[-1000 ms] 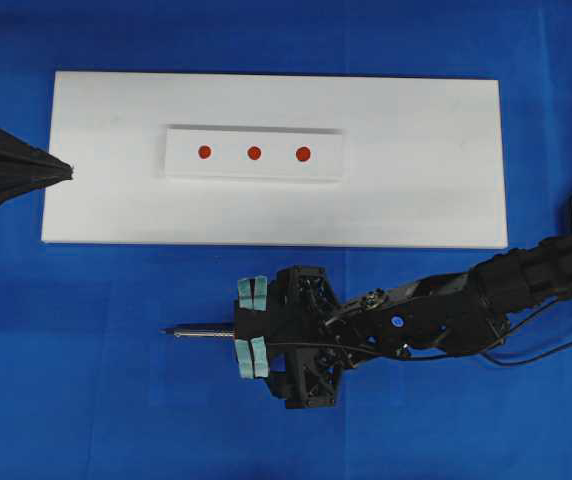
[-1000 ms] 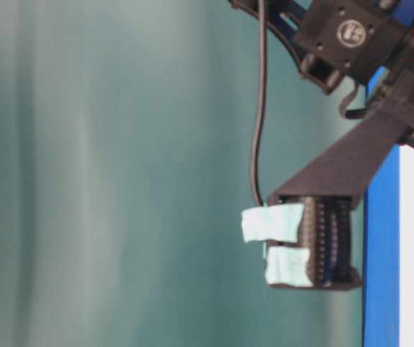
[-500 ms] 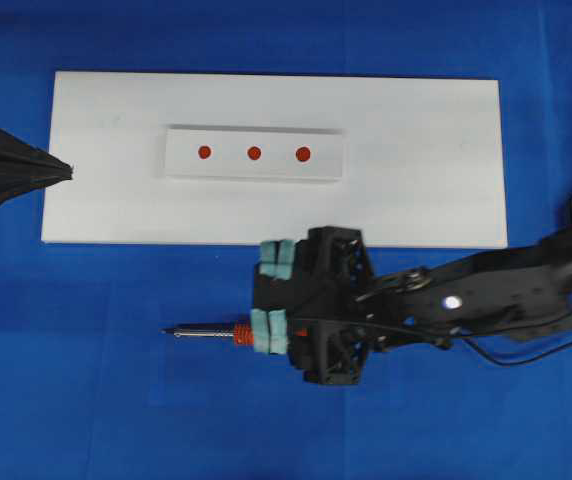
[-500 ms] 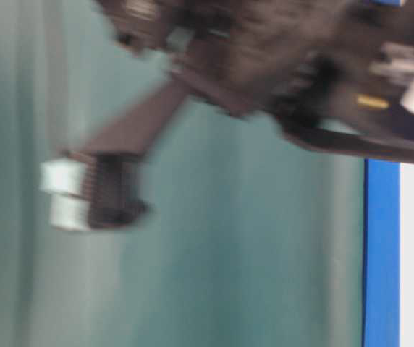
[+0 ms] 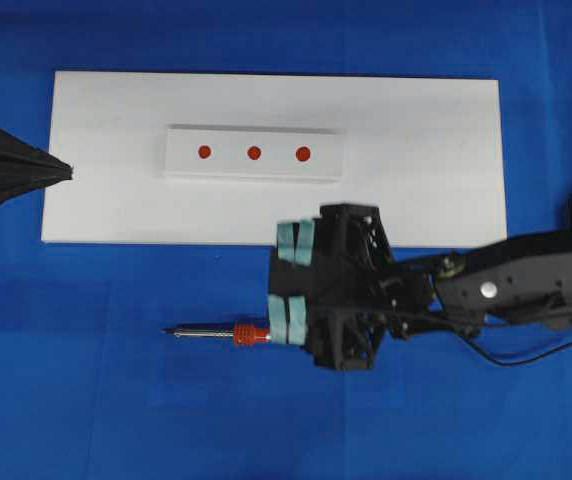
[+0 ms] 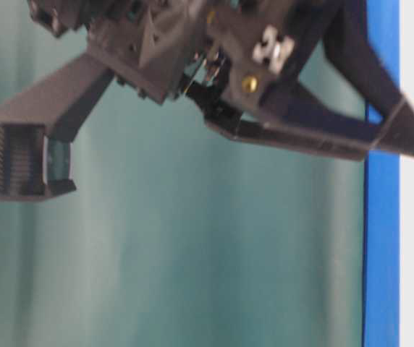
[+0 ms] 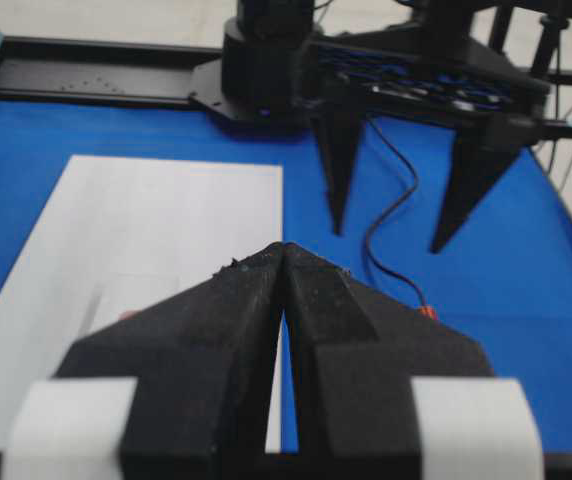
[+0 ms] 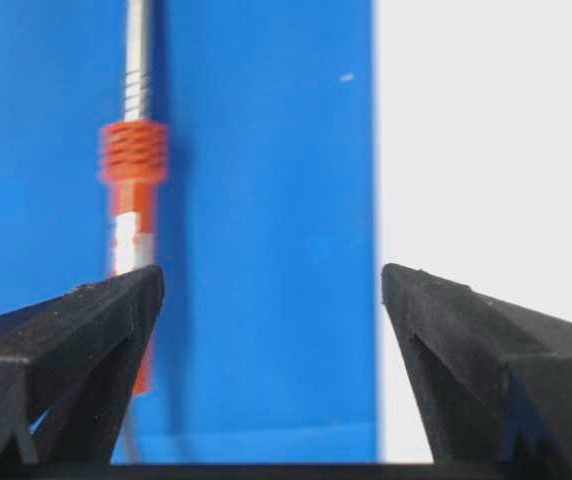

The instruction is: Touch the tip of the soldering iron to the mark.

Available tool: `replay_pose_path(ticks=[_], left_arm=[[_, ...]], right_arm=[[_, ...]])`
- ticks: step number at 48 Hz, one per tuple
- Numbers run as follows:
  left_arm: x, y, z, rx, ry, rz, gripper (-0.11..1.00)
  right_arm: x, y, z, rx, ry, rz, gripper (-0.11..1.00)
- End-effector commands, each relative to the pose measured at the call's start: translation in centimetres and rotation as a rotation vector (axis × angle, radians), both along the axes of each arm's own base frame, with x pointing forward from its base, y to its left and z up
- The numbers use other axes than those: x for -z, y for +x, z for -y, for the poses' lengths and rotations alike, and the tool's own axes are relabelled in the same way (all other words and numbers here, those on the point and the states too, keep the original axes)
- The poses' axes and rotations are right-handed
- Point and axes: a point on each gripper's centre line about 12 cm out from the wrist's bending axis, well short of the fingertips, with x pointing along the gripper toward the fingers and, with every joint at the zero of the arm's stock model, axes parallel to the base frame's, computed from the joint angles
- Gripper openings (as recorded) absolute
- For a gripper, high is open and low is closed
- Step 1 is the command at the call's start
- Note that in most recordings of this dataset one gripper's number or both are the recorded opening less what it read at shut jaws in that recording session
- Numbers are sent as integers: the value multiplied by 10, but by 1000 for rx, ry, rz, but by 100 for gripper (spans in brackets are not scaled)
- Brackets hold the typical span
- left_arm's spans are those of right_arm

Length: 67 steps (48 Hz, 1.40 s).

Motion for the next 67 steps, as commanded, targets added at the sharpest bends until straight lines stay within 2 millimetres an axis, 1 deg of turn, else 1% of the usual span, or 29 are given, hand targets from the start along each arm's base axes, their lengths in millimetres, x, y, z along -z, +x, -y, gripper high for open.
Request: replay_pose_path(ticks=[1,15,20,25,32,37,38,41,55,61,67], left_arm=[[-5,1,0,-1,1,14,0],[-5,1,0,-1,0,12,0],[-5,1,0,-1,0,9,0],[-4,1,0,-1,-8,3,0],[-4,1,0,-1,-14,1,0],[-5,1,0,-1,-14,4,0],[-5,1,0,-1,-14,6,0],[-6,0,0,-1,-14,7,0],[-5,0,0,-1,-14,4,0],[-5,0,0,-1,-14,1,0],[-5,0,0,-1,-14,1,0]], right_arm=[[-22,5,21,30,-6,57,86],[-26,12,92,104,-64,83,86],[-29,12,103,114,-67,103,85],[-35,5,105,106,-76,114,85],[-53,-19,104,103,-76,152,85],[-67,-43,104,105,-72,189,85],[-71,-51,104,106,-71,201,85],[-77,-66,105,107,-69,224,85],[-97,-149,106,111,-62,351,85],[-101,-177,107,117,-60,404,85],[-99,-201,108,122,-57,443,85]])
